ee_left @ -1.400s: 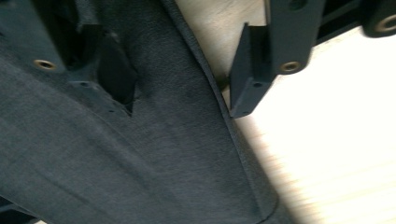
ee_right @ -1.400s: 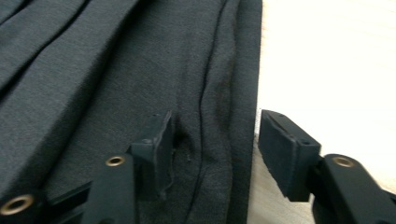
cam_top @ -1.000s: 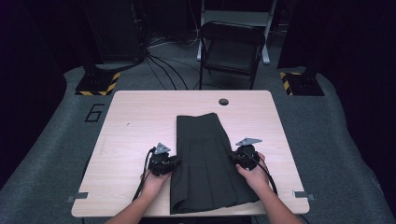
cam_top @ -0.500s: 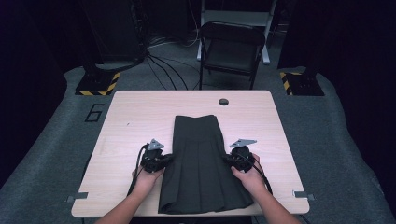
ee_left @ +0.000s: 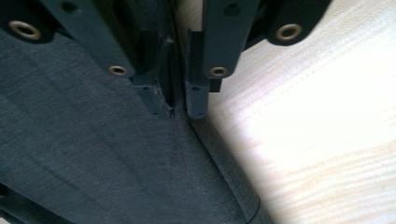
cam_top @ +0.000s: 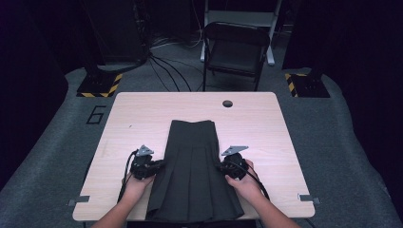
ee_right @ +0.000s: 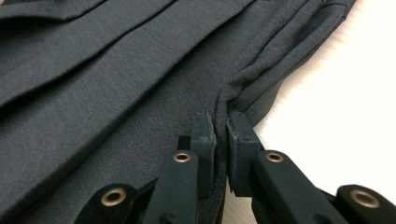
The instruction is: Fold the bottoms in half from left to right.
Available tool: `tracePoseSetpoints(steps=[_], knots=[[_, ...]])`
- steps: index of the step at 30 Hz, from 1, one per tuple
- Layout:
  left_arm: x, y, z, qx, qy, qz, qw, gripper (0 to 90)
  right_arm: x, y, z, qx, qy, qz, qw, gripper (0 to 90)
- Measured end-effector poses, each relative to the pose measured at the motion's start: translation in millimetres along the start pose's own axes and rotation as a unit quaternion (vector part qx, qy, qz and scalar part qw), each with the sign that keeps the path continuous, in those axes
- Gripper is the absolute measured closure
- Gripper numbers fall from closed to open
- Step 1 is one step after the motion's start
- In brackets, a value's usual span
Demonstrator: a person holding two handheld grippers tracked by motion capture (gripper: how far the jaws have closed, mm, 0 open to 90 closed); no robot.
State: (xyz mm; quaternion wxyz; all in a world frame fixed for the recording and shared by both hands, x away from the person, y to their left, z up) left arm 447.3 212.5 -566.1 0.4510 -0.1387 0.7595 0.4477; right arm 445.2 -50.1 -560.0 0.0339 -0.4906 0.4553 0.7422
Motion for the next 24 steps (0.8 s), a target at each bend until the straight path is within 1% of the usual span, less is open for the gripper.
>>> tracePoseSetpoints(steps=[1,2,3,4,5,6,7,8,9,10,11,13,14,17,18,19,20,21,23,24], knots=[[0.6,-0.4,1.2,0.0,0.0,-0.002,1.0,73.9,0.4,0.1,-0.8,0.0,0.0,0.0,1.0,82.4],[1.1,-0.9,1.8,0.0,0.006,-0.004,1.0,72.5,0.4,-0.3,-1.6,-0.001,0.0,-0.004,1.0,82.1],[1.9,-0.9,2.9,-0.003,0.007,-0.004,1.0,65.4,1.2,-0.3,-3.0,-0.002,-0.003,-0.005,1.0,81.6],[2.5,-1.2,3.9,-0.005,0.004,-0.004,1.0,65.4,1.2,-0.3,-3.0,-0.002,-0.003,-0.005,1.0,81.6],[3.6,-2.3,4.8,-0.007,0.004,-0.003,1.0,61.6,1.2,-0.4,-3.1,-0.002,-0.005,-0.006,1.0,81.4],[4.7,-4.3,5.8,-0.009,0.01,-0.005,0.9999,56.9,1.9,-0.1,-3.5,-0.002,-0.006,-0.003,1.0,81.1],[5.4,-4.2,6.5,-0.008,0.012,-0.004,0.9999,54.1,2.0,-0.3,-3.1,-0.003,-0.008,-0.004,1.0,80.8],[5.6,-4.4,7.2,-0.008,0.009,-0.01,0.9999,52.7,2.0,-0.6,-3.7,-0.001,-0.006,-0.006,1.0,80.5],[5.8,-4.5,8.0,-0.013,0.002,-0.012,0.9998,50.1,2.5,-0.4,-3.9,-0.001,-0.006,-0.005,1.0,80.1],[5.9,-5.0,8.0,-0.014,-0.002,-0.013,0.9998,48.0,2.8,-0.3,-4.2,-0.001,-0.005,-0.004,1.0,79.9],[5.8,-5.5,8.9,-0.015,-0.011,-0.016,0.9997,45.0,2.8,-0.2,-4.1,-0.001,-0.007,-0.005,1.0,79.7],[6.3,-6.3,8.9,-0.01,-0.014,-0.022,0.9996,39.3,3.1,-0.3,-4.6,-0.001,-0.008,-0.004,1.0,78.7],[6.2,-7.1,9.1,-0.013,-0.015,-0.029,0.9994,37.4,3.1,-0.5,-4.9,-0.001,-0.008,-0.005,1.0,77.9],[7.1,-7.7,7.2,0.0,-0.023,-0.025,0.9994,28.3,4.0,-0.4,-5.8,0.0,-0.011,-0.003,0.9999,73.8],[7.6,-7.9,6.0,0.008,-0.029,-0.019,0.9994,25.0,3.7,-0.8,-6.1,0.001,-0.013,-0.006,0.9999,72.2],[7.5,-9.0,5.4,0.008,-0.033,-0.02,0.9992,20.3,3.9,-0.6,-6.8,0.002,-0.014,-0.006,0.9999,70.1],[6.8,-10.1,5.4,0.005,-0.033,-0.022,0.9992,19.0,3.9,-0.6,-6.9,0.001,-0.016,-0.007,0.9999,68.5],[6.3,-9.1,6.3,0.002,-0.029,-0.011,0.9995,18.9,3.8,-0.2,-7.3,0.001,-0.017,-0.007,0.9998,67.2],[5.2,-8.9,8.8,-0.009,-0.013,-0.009,0.9998,18.5,3.0,0.1,-7.4,0.002,-0.02,-0.01,0.9997,65.2],[4.4,-8.9,10.2,-0.012,-0.008,-0.009,0.9999,18.5,2.6,0.6,-8.0,0.004,-0.018,-0.011,0.9998,64.3]])
Point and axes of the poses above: each handheld gripper's, and its own axes: y roughly backward along the jaws, x roughly out of its underside, z roughly to its left, the point moved 8 cm from there along -y, roughly forward along the jaws, and after that the axes turned 7 degrees about -z, right-handed, at the moved point
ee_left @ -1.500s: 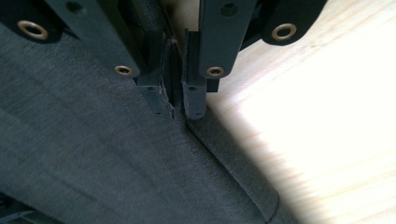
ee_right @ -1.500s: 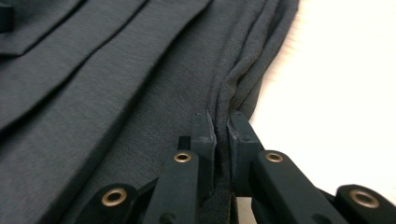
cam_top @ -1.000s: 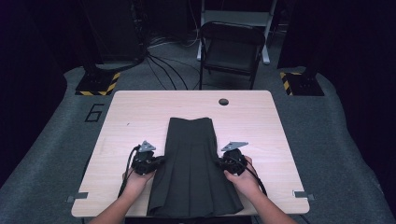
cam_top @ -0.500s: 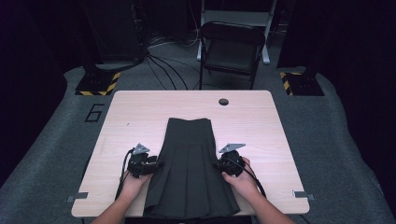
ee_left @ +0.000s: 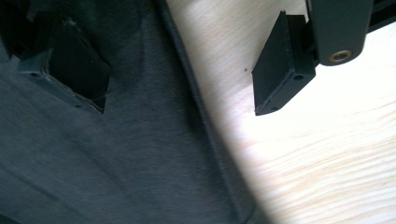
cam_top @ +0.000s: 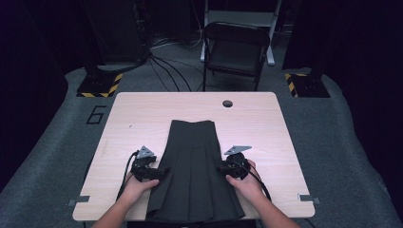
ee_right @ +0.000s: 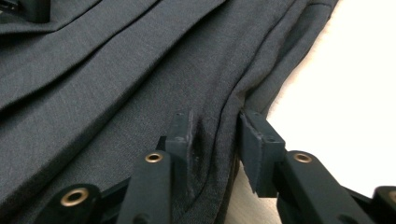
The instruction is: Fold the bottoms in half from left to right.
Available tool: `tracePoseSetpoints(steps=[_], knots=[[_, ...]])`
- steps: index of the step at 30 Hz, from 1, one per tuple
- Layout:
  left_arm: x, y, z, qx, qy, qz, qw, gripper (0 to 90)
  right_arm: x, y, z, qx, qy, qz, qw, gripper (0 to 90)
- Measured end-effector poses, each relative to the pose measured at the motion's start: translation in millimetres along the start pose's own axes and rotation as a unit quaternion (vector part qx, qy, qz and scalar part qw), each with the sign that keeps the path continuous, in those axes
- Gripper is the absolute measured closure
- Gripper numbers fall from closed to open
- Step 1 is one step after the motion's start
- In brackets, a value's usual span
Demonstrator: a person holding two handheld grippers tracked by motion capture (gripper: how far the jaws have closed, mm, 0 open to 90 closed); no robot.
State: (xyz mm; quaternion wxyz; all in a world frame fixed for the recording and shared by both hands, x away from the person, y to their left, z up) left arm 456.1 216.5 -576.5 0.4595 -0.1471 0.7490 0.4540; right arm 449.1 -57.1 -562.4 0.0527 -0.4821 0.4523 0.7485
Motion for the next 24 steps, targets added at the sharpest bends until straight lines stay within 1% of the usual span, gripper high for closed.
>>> tracePoseSetpoints(steps=[1,2,3,4,6,7,9,10,11,12,14,15,16,17,18,19,20,21,23,24], knots=[[-1.7,1.9,1.9,-0.002,-0.003,0.002,1.0,18.4,-0.7,0.3,-0.6,0.0,0.004,-0.001,1.0,63.4],[-4.4,4.1,3.3,-0.001,-0.01,-0.001,1.0,18.5,-1.9,1.3,-1.2,0.002,0.006,-0.003,1.0,62.1],[-6.9,7.0,4.7,0.0,-0.014,0.0,0.9999,18.5,-3.3,1.9,-1.1,0.002,0.007,-0.005,1.0,60.4],[-10.4,9.2,5.2,0.001,-0.011,-0.003,0.9999,18.6,-4.5,3.1,-0.5,0.004,0.005,-0.004,1.0,58.3],[-17.4,12.3,5.8,0.006,-0.004,-0.018,0.9998,19.9,-7.5,3.7,-0.5,0.0,0.008,-0.004,1.0,55.2],[-21.2,15.0,6.9,0.01,-0.005,-0.015,0.9998,20.8,-8.9,4.2,-0.6,0.001,0.008,-0.003,1.0,54.1],[-25.8,15.9,6.5,0.017,0.011,-0.012,0.9997,27.6,-17.2,5.8,-0.3,0.004,0.013,-0.014,0.9998,49.0],[-28.4,16.0,6.7,0.019,0.013,-0.013,0.9996,27.6,-17.2,5.8,-0.3,0.004,0.013,-0.014,0.9998,49.0],[-31.3,14.9,6.7,0.016,0.009,-0.016,0.9997,27.5,-20.1,5.9,-1.1,0.003,0.01,-0.016,0.9998,47.4],[-33.4,15.4,6.7,0.016,-0.008,-0.01,0.9998,27.5,-23.6,6.6,-2.6,0.003,0.006,-0.016,0.9999,47.0],[-35.9,14.4,4.8,0.021,-0.022,-0.005,0.9995,27.5,-29.9,7.5,-6.4,0.003,0.005,-0.027,0.9996,46.1],[-37.6,13.2,4.3,0.017,-0.031,-0.004,0.9994,27.6,-32.2,7.9,-7.5,0.001,0.0,-0.031,0.9995,45.7],[-39.5,11.3,3.4,0.018,-0.035,-0.001,0.9992,27.9,-34.8,7.6,-9.5,0.0,-0.004,-0.035,0.9994,45.1],[-40.6,10.3,2.2,0.021,-0.033,-0.001,0.9992,27.9,-37.3,7.2,-11.5,-0.003,-0.01,-0.034,0.9994,45.1],[-43.1,8.5,1.3,0.02,-0.035,-0.003,0.9992,28.5,-38.8,6.7,-13.2,-0.003,-0.009,-0.033,0.9994,45.0],[-44.6,7.5,0.8,0.018,-0.037,-0.005,0.9992,30.2,-40.6,5.8,-14.6,0.001,-0.014,-0.032,0.9994,44.8],[-46.8,5.1,-0.4,0.015,-0.034,-0.012,0.9992,31.8,-41.4,5.1,-15.5,0.0,-0.013,-0.03,0.9995,44.8],[-48.7,3.2,-1.9,0.021,-0.031,-0.009,0.9993,32.6,-42.6,3.7,-16.5,0.002,-0.013,-0.028,0.9995,44.8],[-51.4,0.4,-4.0,0.025,-0.025,-0.011,0.9993,35.8,-44.0,1.6,-16.6,0.003,-0.018,-0.023,0.9996,44.8],[-52.8,-1.9,-4.8,0.033,-0.024,-0.003,0.9992,38.3,-45.2,0.0,-17.2,0.005,-0.012,-0.024,0.9996,44.8]])
Point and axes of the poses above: each handheld gripper's, and its own axes: y roughly backward along the jaws, x roughly out of its underside, z roughly to its left, the point moved 8 cm from there along -y, roughly forward along the jaws, and after that the axes turned 7 degrees about -z, right-handed, at the moved point
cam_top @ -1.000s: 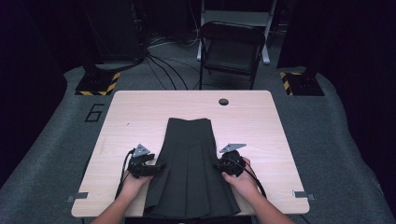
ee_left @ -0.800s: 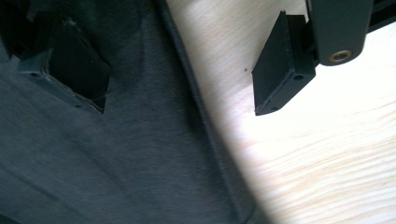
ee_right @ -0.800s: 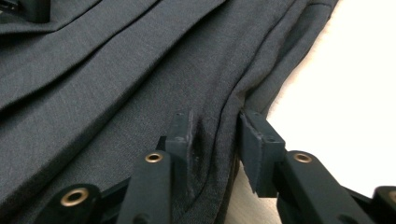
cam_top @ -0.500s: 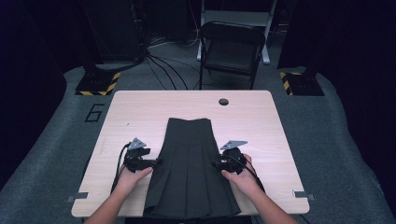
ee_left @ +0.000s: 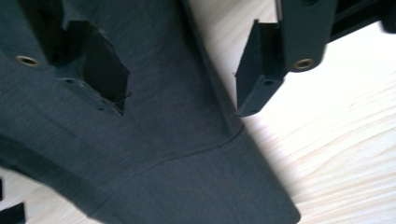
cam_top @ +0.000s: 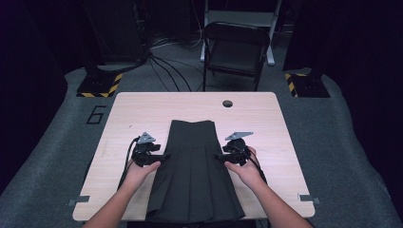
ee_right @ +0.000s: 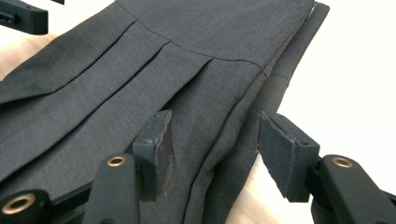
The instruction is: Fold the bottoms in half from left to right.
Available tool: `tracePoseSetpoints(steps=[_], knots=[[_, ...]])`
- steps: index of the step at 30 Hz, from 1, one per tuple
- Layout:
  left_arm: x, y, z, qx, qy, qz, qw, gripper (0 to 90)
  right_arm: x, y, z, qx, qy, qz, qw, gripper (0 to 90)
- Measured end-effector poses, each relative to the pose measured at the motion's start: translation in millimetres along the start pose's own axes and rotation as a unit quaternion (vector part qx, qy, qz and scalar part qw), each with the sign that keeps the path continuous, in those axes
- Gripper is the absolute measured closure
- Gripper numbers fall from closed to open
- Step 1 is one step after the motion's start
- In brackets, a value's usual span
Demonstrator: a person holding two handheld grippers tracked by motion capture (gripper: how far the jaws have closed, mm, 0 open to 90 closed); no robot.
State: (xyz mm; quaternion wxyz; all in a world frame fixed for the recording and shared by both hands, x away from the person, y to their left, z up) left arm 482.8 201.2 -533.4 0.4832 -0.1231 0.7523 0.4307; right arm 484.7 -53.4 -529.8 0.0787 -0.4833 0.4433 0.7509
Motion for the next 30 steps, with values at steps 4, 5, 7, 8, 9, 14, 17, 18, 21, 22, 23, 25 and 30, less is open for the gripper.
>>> tracePoseSetpoints(steps=[4,5,7,8,9,14,17,18,21,22,23,25,30], knots=[[-4.1,-10.0,-1.0,-0.004,-0.004,0.006,1.0,41.3,-4.1,-5.5,0.5,0.006,0.004,0.001,1.0,44.1],[-4.7,-11.9,-1.0,-0.003,-0.006,0.006,1.0,41.3,-5.3,-6.8,0.4,0.006,0.005,0.002,1.0,43.6],[-6.8,-16.4,-1.2,-0.005,-0.008,-0.001,1.0,41.6,-7.9,-9.7,0.1,0.002,0.006,-0.001,1.0,42.6],[-7.2,-18.1,-0.5,-0.009,-0.012,-0.002,0.9999,41.8,-8.6,-10.9,0.2,0.002,0.003,0.001,1.0,42.0],[-6.9,-19.6,0.5,-0.01,-0.014,0.0,0.9999,42.1,-9.6,-12.4,-0.4,0.002,0.005,0.0,1.0,41.0],[-5.4,-29.4,4.8,-0.017,0.002,-0.004,0.9998,43.2,-10.2,-20.0,-1.6,0.007,0.008,0.002,0.9999,37.5],[-5.4,-34.2,6.9,-0.023,0.005,-0.01,0.9997,42.9,-7.6,-26.9,-3.2,0.01,0.016,0.008,0.9998,36.4],[-5.8,-35.7,8.1,-0.027,0.006,-0.014,0.9995,43.0,-6.3,-28.6,-3.1,0.015,0.014,0.013,0.9997,36.5],[-5.0,-39.0,10.6,-0.026,0.013,-0.015,0.9995,43.9,-5.1,-34.3,-4.7,0.02,0.019,0.015,0.9995,39.0],[-4.7,-40.1,10.6,-0.029,0.018,-0.015,0.9993,44.0,-5.1,-35.7,-4.8,0.02,0.02,0.014,0.9995,39.6],[-4.3,-40.6,11.5,-0.028,0.013,-0.012,0.9995,44.1,-4.9,-36.9,-4.9,0.02,0.02,0.015,0.9995,40.6],[-4.2,-42.6,11.9,-0.029,0.017,-0.015,0.9993,44.0,-4.4,-38.8,-5.0,0.021,0.024,0.017,0.9994,41.8],[-1.8,-43.2,13.7,-0.026,0.006,-0.006,0.9996,43.6,-2.2,-44.3,-4.3,0.019,0.031,0.02,0.9991,42.0]])
Point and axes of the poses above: each handheld gripper's, and its own axes: y roughly backward along the jaws, x roughly out of its underside, z roughly to its left, the point moved 8 cm from there along -y, roughly forward along the jaws, and after that the axes turned 7 degrees about -z, right-handed, at the moved point
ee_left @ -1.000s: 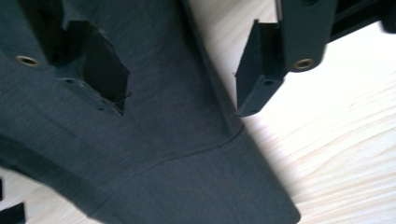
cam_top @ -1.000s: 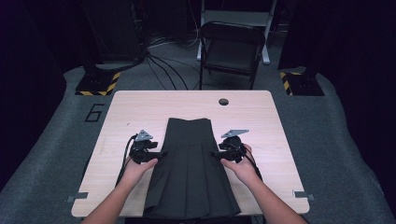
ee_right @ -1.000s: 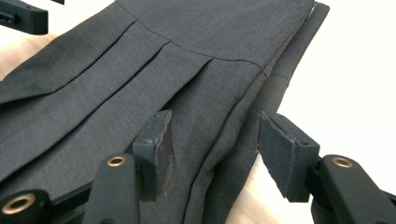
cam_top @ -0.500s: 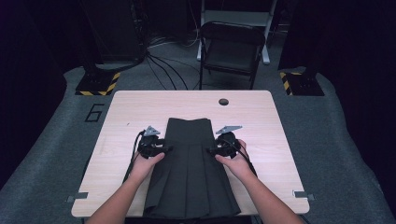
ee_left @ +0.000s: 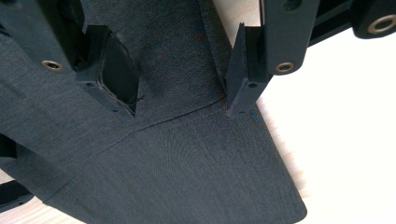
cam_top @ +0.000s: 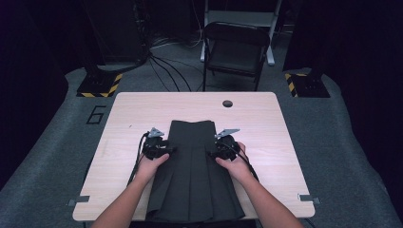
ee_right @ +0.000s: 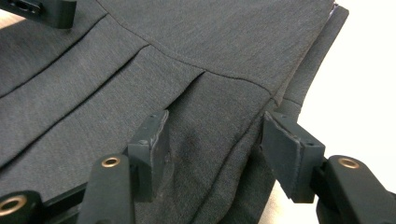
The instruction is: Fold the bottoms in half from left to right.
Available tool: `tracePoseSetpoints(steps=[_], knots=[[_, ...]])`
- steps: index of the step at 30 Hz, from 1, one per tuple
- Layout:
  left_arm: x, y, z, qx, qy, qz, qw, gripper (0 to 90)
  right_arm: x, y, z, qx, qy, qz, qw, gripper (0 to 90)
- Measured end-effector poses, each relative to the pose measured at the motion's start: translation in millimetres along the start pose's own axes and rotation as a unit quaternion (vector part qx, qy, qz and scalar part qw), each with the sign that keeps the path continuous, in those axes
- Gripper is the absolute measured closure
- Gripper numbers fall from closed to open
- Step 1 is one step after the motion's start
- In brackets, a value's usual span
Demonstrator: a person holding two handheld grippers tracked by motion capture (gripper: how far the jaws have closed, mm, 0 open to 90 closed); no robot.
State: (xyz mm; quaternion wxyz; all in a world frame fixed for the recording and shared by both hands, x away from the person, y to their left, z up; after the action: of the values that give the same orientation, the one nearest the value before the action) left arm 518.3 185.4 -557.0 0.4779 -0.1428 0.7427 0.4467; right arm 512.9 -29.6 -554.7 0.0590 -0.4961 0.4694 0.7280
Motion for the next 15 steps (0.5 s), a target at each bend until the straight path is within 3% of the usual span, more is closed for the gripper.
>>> tracePoseSetpoints(steps=[3,5,8,12,15], knots=[[-0.1,-0.6,-1.4,-0.003,0.001,-0.001,1.0,43.1,2.2,-2.2,0.0,0.003,-0.003,0.006,1.0,42.1],[0.7,-0.5,0.4,-0.001,-0.011,0.004,0.9999,42.6,4.2,-3.4,-1.1,0.003,0.002,0.012,0.9999,42.2],[2.6,-2.7,-0.5,-0.006,0.002,0.006,1.0,40.3,9.7,-7.2,-1.0,0.001,-0.006,0.024,0.9997,42.4],[5.9,-3.7,-0.4,-0.022,-0.045,0.027,0.9984,37.1,12.3,-8.3,-1.3,-0.002,-0.009,0.024,0.9997,42.3],[5.9,-3.9,-0.4,-0.029,-0.051,0.028,0.9979,37.6,11.1,-8.1,-1.0,0.001,-0.006,0.02,0.9998,42.3]])
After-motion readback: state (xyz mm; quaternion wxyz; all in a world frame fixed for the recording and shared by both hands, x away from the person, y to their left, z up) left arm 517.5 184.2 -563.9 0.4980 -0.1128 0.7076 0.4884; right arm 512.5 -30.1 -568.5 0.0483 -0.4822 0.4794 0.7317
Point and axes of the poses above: each handheld gripper's, and its own axes: y roughly backward along the jaws, x roughly out of its underside, z roughly to its left, the point moved 8 cm from there along -y, roughly forward along the jaws, and after that the axes turned 7 degrees about -z, right-handed, at the moved point
